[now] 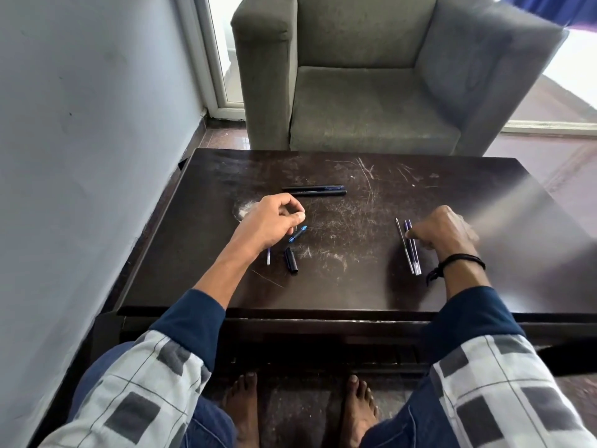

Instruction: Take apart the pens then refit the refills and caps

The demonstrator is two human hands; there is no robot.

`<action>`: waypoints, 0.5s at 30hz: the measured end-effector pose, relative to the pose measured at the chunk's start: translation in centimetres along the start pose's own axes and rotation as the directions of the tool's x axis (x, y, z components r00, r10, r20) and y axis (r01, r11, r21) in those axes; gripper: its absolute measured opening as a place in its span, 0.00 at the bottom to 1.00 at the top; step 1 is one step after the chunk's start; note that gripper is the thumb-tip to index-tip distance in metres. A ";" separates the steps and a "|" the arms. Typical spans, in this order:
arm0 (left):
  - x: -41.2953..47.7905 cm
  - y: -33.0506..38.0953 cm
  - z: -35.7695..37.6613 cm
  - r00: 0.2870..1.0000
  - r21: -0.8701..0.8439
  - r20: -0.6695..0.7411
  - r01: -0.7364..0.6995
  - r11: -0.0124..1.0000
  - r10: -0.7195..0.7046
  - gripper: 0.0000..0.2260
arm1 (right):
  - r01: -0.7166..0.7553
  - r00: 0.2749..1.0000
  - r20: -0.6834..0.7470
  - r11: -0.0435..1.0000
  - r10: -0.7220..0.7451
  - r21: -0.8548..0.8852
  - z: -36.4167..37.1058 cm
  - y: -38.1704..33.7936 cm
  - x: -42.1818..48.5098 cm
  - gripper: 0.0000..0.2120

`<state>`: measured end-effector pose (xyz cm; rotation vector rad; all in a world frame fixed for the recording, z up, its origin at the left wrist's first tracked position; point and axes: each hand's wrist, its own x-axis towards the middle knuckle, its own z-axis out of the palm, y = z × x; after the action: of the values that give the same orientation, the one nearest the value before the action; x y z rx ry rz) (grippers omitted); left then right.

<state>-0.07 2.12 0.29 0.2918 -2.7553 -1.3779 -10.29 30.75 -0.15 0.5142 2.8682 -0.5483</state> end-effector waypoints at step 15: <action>0.6 -0.8 0.7 1.000 0.017 0.012 -0.015 1.000 0.015 0.02 | 0.045 0.999 -0.013 0.999 -0.045 -0.002 -0.8 -0.3 -1.1 0.10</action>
<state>-0.65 2.13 -0.79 0.2635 -2.7743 -1.3581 -9.48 30.50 0.87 0.4564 2.8988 -0.5518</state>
